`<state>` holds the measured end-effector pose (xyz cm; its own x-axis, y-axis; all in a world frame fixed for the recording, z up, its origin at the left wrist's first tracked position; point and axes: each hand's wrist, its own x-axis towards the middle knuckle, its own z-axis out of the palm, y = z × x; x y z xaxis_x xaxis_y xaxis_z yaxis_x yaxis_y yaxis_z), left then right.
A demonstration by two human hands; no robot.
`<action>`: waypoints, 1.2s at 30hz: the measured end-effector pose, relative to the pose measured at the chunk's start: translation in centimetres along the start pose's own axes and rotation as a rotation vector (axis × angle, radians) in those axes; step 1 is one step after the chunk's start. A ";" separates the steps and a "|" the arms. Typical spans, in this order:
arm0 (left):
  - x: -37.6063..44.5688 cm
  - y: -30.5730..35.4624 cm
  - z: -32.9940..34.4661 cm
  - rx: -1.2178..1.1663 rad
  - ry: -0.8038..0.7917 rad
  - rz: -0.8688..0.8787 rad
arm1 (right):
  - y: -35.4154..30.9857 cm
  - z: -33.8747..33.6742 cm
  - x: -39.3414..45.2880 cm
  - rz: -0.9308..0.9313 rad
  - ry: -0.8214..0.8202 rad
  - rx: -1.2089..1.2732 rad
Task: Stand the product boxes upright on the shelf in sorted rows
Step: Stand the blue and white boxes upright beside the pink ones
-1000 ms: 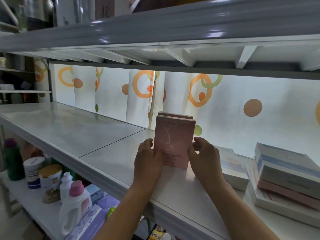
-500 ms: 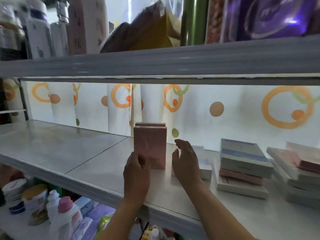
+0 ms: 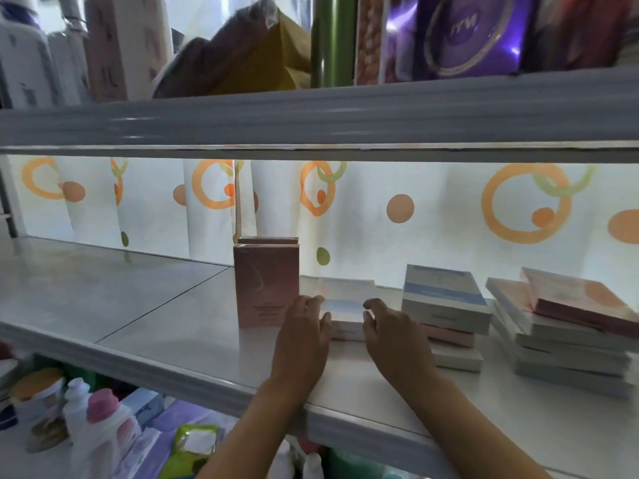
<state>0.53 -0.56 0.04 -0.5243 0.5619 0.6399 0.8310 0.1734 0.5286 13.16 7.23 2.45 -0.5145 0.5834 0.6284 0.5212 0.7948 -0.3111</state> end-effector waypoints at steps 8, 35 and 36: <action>0.0 -0.6 1.0 0.054 -0.151 -0.038 | 1.0 0.1 -0.2 0.273 -0.082 0.093; 1.0 -2.5 0.1 -0.170 -0.216 -0.266 | 1.7 -0.6 -0.8 0.385 -0.257 0.354; 1.0 -2.3 -0.1 -0.196 -0.206 -0.252 | 1.6 -0.9 -0.9 0.391 -0.261 0.381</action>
<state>-1.88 -0.48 -0.47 -0.6428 0.6756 0.3612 0.6191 0.1804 0.7643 15.12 7.82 2.04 -0.5093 0.8278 0.2352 0.4494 0.4890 -0.7476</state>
